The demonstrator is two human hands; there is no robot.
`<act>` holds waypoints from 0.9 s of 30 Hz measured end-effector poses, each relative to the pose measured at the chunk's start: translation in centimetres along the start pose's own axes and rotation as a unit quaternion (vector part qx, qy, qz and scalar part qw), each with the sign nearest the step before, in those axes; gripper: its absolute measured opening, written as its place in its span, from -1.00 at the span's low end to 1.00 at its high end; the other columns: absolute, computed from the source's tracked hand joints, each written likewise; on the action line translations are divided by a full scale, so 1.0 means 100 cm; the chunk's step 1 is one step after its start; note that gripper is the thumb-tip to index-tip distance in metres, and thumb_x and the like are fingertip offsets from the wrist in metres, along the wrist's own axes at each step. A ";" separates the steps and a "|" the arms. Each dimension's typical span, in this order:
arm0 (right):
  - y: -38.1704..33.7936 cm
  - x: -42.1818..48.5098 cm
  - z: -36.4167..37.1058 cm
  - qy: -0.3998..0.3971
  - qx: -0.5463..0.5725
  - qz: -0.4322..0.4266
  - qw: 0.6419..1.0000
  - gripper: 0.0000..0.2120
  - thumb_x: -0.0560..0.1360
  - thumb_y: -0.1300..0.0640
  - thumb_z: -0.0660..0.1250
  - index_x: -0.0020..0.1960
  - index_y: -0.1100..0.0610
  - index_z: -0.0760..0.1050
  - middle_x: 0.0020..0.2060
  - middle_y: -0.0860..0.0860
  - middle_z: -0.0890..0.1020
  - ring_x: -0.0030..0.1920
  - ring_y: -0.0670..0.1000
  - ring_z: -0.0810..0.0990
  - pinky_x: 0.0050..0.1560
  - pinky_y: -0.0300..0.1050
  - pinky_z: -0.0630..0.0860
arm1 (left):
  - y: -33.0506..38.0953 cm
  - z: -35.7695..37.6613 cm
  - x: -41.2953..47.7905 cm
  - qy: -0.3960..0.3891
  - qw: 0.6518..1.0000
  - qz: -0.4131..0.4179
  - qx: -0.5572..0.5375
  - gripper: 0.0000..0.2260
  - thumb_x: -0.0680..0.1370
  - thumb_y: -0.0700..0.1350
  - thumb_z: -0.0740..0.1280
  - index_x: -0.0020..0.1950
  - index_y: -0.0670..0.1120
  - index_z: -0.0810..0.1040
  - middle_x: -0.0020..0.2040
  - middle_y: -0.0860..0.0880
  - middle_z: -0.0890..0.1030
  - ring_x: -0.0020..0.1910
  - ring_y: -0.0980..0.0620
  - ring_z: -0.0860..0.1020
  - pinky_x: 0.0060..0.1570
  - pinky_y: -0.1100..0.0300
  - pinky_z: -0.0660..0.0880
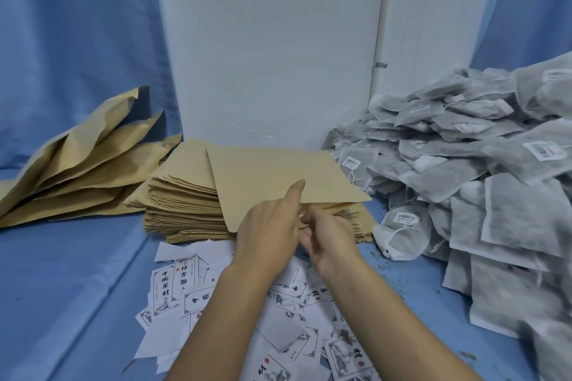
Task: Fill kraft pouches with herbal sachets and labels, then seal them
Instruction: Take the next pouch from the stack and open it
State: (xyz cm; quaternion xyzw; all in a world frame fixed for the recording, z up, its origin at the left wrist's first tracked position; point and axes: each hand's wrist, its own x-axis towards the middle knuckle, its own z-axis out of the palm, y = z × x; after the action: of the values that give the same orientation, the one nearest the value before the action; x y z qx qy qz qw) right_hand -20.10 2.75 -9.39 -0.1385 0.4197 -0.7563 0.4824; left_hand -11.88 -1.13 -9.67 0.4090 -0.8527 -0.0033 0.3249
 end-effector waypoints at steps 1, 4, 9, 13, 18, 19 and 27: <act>0.000 0.000 0.000 0.004 -0.004 0.001 1.000 -0.68 0.43 0.53 0.11 -0.39 0.20 0.28 -0.72 -0.04 0.32 -0.72 -0.11 0.31 -0.60 -0.35 0.39 | 0.001 0.000 0.000 0.000 1.000 -0.005 0.012 -0.53 0.61 -0.14 0.09 0.52 0.09 0.13 0.01 -0.06 0.63 -0.02 -0.18 0.54 -0.11 0.02 0.42; 0.001 0.001 -0.001 0.020 -0.017 -0.001 1.000 -0.68 0.41 0.52 0.13 -0.41 0.20 0.28 -0.71 -0.04 0.28 -0.72 -0.10 0.28 -0.61 -0.35 0.37 | 0.002 0.001 -0.002 0.011 1.000 -0.012 0.018 -0.53 0.61 -0.13 0.10 0.52 0.08 0.14 -0.01 -0.07 0.63 -0.03 -0.17 0.54 -0.21 0.07 0.33; 0.004 0.004 -0.002 0.036 -0.028 -0.008 0.999 -0.67 0.39 0.52 0.15 -0.44 0.19 0.26 -0.70 -0.04 0.25 -0.71 -0.10 0.24 -0.63 -0.34 0.34 | 0.002 0.002 -0.004 0.022 1.000 -0.018 0.006 -0.54 0.61 -0.13 0.11 0.51 0.06 0.19 0.00 -0.06 0.64 -0.02 -0.16 0.55 -0.20 0.07 0.34; 0.006 0.006 -0.003 0.044 -0.036 -0.008 0.998 -0.68 0.37 0.52 0.16 -0.44 0.19 0.27 -0.68 -0.03 0.26 -0.70 -0.10 0.24 -0.63 -0.34 0.34 | 0.003 0.004 -0.005 0.021 0.999 -0.025 -0.008 -0.54 0.60 -0.15 0.11 0.51 0.04 0.21 0.02 -0.07 0.65 -0.01 -0.16 0.55 -0.12 0.03 0.41; 0.007 0.007 -0.003 0.044 -0.025 -0.010 0.999 -0.69 0.37 0.53 0.15 -0.40 0.19 0.28 -0.67 -0.04 0.28 -0.69 -0.11 0.26 -0.60 -0.34 0.37 | 0.005 0.006 -0.007 0.025 0.999 -0.030 -0.011 -0.54 0.60 -0.14 0.12 0.51 0.05 0.19 -0.04 -0.10 0.64 -0.04 -0.18 0.55 -0.15 0.03 0.40; 0.007 0.007 -0.003 0.044 -0.024 -0.009 0.999 -0.69 0.37 0.53 0.15 -0.40 0.19 0.28 -0.67 -0.04 0.29 -0.69 -0.11 0.26 -0.60 -0.34 0.37 | 0.006 0.007 -0.007 0.027 0.999 -0.030 -0.008 -0.53 0.60 -0.14 0.12 0.52 0.05 0.19 -0.06 -0.11 0.64 -0.06 -0.18 0.55 -0.16 0.03 0.39; -0.004 0.010 -0.005 0.004 0.013 -0.009 1.000 -0.73 0.45 0.50 0.19 -0.33 0.22 0.35 -0.58 0.02 0.34 -0.61 -0.09 0.31 -0.58 -0.31 0.42 | 0.006 0.006 -0.010 -0.002 0.999 0.037 -0.034 -0.55 0.62 -0.15 0.15 0.51 0.07 0.23 0.19 -0.02 0.57 0.09 -0.05 0.51 -0.02 0.11 0.40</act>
State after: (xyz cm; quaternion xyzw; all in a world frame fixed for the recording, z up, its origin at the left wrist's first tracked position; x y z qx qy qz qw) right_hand -21.13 2.27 -9.61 -0.1329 0.4106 -0.7667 0.4753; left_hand -12.21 -0.15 -10.56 0.3660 -0.8672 -0.0211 0.3371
